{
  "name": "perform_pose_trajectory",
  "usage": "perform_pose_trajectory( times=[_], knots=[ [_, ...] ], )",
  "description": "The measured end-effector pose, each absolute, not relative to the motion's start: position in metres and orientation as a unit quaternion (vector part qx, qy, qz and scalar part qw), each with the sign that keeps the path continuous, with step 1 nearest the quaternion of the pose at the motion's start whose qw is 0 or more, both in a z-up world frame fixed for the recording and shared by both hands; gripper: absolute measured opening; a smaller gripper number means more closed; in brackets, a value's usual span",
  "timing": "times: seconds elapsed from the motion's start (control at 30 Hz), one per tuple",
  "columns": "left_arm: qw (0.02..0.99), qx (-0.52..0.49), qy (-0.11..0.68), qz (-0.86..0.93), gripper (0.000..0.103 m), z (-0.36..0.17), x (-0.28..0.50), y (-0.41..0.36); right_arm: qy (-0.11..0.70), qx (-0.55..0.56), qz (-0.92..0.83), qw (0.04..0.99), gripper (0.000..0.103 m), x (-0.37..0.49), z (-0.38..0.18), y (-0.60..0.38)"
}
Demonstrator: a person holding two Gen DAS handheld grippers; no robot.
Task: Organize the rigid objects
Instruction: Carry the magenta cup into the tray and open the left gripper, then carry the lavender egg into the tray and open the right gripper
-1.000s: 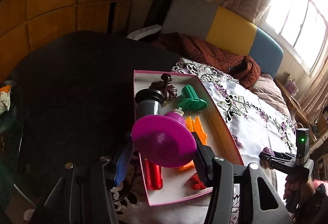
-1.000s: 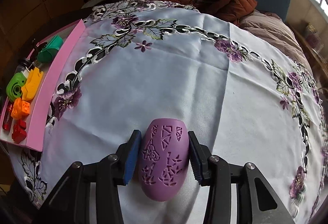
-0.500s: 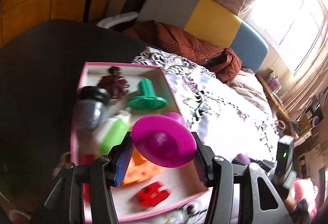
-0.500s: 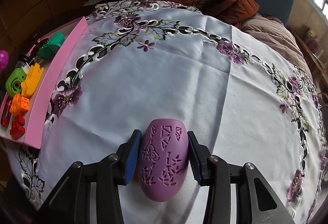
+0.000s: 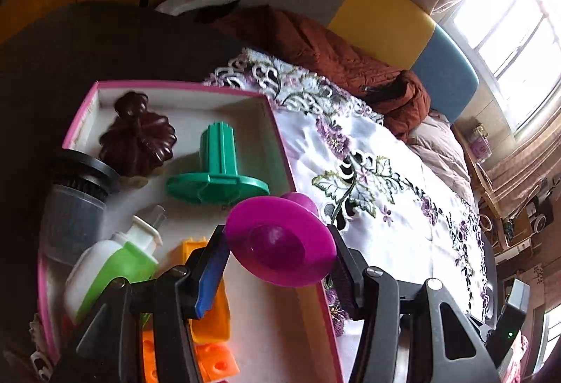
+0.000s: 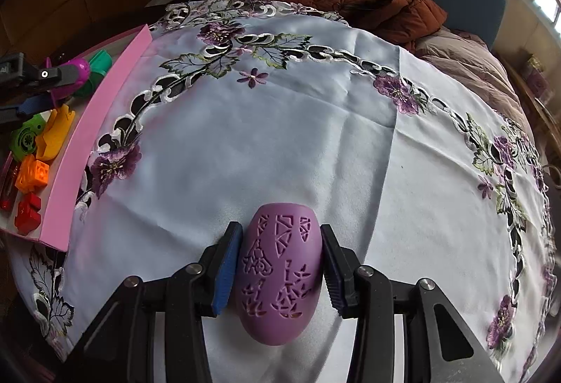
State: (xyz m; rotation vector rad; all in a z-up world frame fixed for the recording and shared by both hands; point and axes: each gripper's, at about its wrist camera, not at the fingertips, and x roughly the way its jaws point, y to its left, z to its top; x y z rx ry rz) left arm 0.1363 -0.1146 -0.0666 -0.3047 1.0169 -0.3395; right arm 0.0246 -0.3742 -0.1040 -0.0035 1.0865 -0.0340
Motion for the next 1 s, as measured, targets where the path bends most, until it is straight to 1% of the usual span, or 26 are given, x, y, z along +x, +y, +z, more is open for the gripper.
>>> perform_pose_trajectory(
  times=[0.23, 0.43, 0.77, 1.0],
  knots=[
    [0.854, -0.114, 0.482, -0.161, 0.055, -0.075, 0.138, -0.120, 0.517, -0.001, -0.016, 0.856, 0.044, 0.026, -0.104, -0.373],
    [0.861, -0.099, 0.470, -0.167, 0.055, -0.069, 0.135, -0.119, 0.516, -0.001, -0.016, 0.856, 0.045, 0.027, -0.105, -0.373],
    [0.881, -0.075, 0.441, -0.155, 0.055, -0.045, 0.101, -0.104, 0.513, -0.004, -0.017, 0.858, 0.044, 0.027, -0.105, -0.372],
    [0.894, -0.039, 0.426, -0.135, 0.055, -0.033, 0.067, -0.085, 0.509, -0.010, -0.021, 0.861, 0.044, 0.025, -0.104, -0.371]
  ],
)
